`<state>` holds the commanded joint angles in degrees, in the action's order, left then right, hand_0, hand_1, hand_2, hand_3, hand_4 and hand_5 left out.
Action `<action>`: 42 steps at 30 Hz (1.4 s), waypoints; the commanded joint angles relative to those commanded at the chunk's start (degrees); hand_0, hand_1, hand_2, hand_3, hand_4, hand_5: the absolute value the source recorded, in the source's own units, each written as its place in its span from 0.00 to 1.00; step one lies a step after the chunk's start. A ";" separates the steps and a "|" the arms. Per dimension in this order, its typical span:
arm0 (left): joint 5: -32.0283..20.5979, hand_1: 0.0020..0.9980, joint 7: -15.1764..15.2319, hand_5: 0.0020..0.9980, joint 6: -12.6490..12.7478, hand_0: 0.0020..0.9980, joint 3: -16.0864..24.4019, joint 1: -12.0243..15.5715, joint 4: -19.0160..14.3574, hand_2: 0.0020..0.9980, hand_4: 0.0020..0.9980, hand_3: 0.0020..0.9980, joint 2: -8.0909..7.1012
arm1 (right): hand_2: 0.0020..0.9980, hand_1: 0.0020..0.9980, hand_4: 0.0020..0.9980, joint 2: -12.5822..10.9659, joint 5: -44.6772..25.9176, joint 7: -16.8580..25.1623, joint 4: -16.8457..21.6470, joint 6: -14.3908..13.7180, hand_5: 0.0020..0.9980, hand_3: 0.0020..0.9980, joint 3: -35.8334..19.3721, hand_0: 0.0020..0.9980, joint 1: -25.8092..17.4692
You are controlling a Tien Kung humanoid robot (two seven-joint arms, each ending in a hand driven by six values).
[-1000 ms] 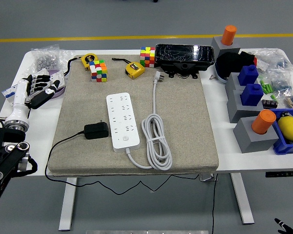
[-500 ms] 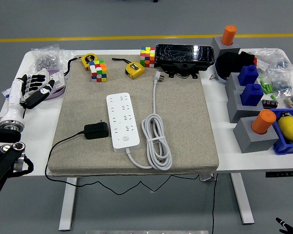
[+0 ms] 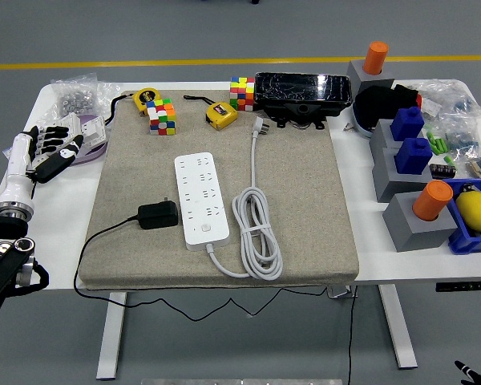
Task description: Put the plug near the board,insert it into the board,press the button,pull the plug out
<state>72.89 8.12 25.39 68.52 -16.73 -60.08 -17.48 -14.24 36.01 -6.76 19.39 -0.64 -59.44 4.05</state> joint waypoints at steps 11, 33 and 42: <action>0.69 0.67 -0.34 0.37 -0.55 0.66 1.81 2.58 -0.44 0.65 0.79 0.58 0.03 | 0.69 0.67 0.98 0.64 0.23 0.07 -0.27 -0.17 0.52 0.62 -0.91 0.58 -0.57; 2.52 0.67 -1.70 0.37 -1.87 0.66 2.79 5.99 -1.19 0.66 0.79 0.59 -0.18 | 0.69 0.67 0.98 1.44 -2.67 -0.11 -2.40 -0.19 0.52 0.62 2.21 0.58 -0.71; 3.05 0.67 -1.88 0.38 -1.97 0.66 3.35 6.79 -1.57 0.66 0.79 0.59 -0.29 | 0.69 0.67 0.98 1.11 -4.20 -0.15 -2.78 -0.16 0.52 0.62 5.20 0.58 0.35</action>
<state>75.93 6.24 23.42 71.87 -9.94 -61.65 -17.77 -13.13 31.82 -6.91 16.61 -0.81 -54.24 4.40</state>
